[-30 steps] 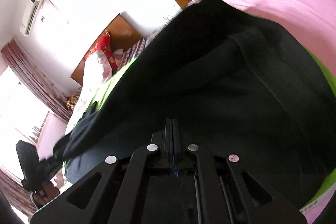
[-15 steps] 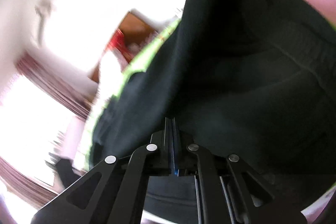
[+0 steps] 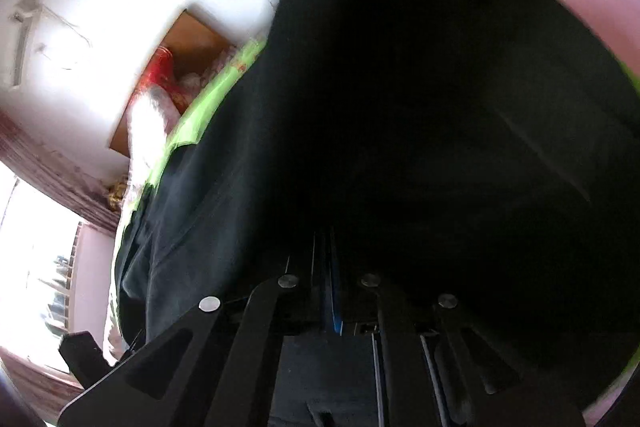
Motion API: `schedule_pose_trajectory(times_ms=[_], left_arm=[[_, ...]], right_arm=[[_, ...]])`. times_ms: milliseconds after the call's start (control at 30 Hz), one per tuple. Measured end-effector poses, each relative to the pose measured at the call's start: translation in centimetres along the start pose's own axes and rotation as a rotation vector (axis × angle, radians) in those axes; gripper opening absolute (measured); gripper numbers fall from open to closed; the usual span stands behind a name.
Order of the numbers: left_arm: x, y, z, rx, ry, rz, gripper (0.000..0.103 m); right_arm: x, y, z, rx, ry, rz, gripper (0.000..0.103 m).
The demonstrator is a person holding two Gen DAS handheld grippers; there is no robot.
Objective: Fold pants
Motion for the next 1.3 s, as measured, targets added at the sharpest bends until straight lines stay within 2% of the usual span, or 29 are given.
schedule_pose_trajectory(times_ms=[67, 133, 200, 233, 267, 300, 333, 367, 400, 467, 533, 600, 700, 767, 867, 967, 1033, 1100, 1200, 1233, 1267, 1300], left_arm=[[0.0, 0.1, 0.1, 0.004, 0.000, -0.003, 0.020], [0.1, 0.1, 0.2, 0.014, -0.006, -0.010, 0.021], [0.2, 0.1, 0.8, 0.046, -0.038, -0.018, 0.027], [0.3, 0.2, 1.3, 0.068, -0.074, -0.021, 0.043], [0.4, 0.3, 1.7, 0.088, -0.103, -0.020, 0.068], [0.5, 0.3, 2.1, 0.117, -0.130, -0.018, 0.078], [0.8, 0.5, 2.4, 0.159, -0.162, -0.010, 0.082], [1.0, 0.6, 2.7, 0.175, -0.185, -0.002, 0.082], [1.2, 0.7, 3.1, 0.185, -0.206, 0.005, 0.082], [2.2, 1.6, 3.4, 0.246, -0.232, 0.068, 0.082], [3.6, 2.9, 4.7, 0.268, -0.279, 0.136, 0.082], [4.4, 3.2, 7.0, 0.233, -0.342, 0.148, 0.082], [4.4, 1.3, 13.0, 0.087, -0.460, 0.085, 0.097], [4.2, -1.1, 15.2, 0.024, -0.467, 0.043, 0.101], [3.4, -6.3, 17.3, 0.019, -0.522, -0.033, 0.101], [2.2, -10.9, 19.5, 0.012, -0.593, -0.092, 0.101], [1.1, -13.3, 21.4, 0.029, -0.702, -0.104, 0.101], [-0.3, -15.8, 23.2, 0.049, -0.812, -0.150, 0.101], [-2.0, -19.6, 25.4, 0.066, -0.913, -0.211, 0.101], [-2.1, -20.9, 25.8, 0.088, -0.941, -0.209, 0.089], [-1.8, -21.8, 25.9, 0.105, -0.947, -0.206, 0.042], [-1.4, -22.2, 25.9, 0.117, -0.939, -0.204, 0.024]], right_arm=[[0.1, 0.2, 0.3, 0.004, -0.004, 0.000, 0.007], [-0.2, 0.5, 0.2, -0.019, 0.082, 0.009, 0.007], [-0.8, 0.8, -0.9, -0.043, 0.181, 0.024, 0.008], [-1.4, 0.9, -1.7, -0.042, 0.281, 0.030, 0.008], [-1.5, 0.7, -2.2, -0.047, 0.339, 0.042, 0.008], [-2.0, 0.8, -2.8, -0.013, 0.374, 0.051, 0.008], [-2.4, 0.7, -3.1, 0.039, 0.363, 0.038, 0.008], [-2.7, 0.7, -3.1, 0.096, 0.323, 0.024, 0.008], [-2.6, 0.9, -2.8, 0.112, 0.284, 0.034, 0.008], [-2.2, 1.2, -2.6, 0.114, 0.247, 0.033, 0.008], [-1.8, 1.8, -2.3, 0.081, 0.283, 0.031, 0.008], [-2.2, 2.4, -1.8, 0.028, 0.339, 0.034, 0.008], [-3.3, 4.0, -2.9, 0.013, 0.398, 0.055, 0.008], [-4.5, 4.6, -2.6, 0.018, 0.377, 0.076, 0.008], [-4.5, 5.8, -1.6, 0.039, 0.274, 0.091, 0.008], [-2.8, 7.5, 0.0, 0.062, 0.162, 0.158, 0.008], [-1.6, 8.7, 1.4, 0.033, 0.150, 0.189, 0.008], [-0.8, 9.6, 2.1, 0.023, 0.142, 0.223, 0.008], [-0.3, 10.0, 2.8, 0.012, 0.118, 0.246, 0.008], [-0.2, 9.9, 3.0, 0.004, 0.110, 0.255, 0.008], [-0.8, 9.7, 3.5, -0.001, 0.102, 0.256, 0.008], [-0.8, 9.6, 3.7, -0.004, 0.090, 0.253, 0.008]])
Point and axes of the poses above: each gripper's, at about its wrist camera, not at the fingertips, and y roughly against the way its jaws point, z to its right, x to its top, the point moved 9 cm from there along -y, roughly the way its jaws point, and after that the axes turned 12 degrees about z, right-handed, at the moved point
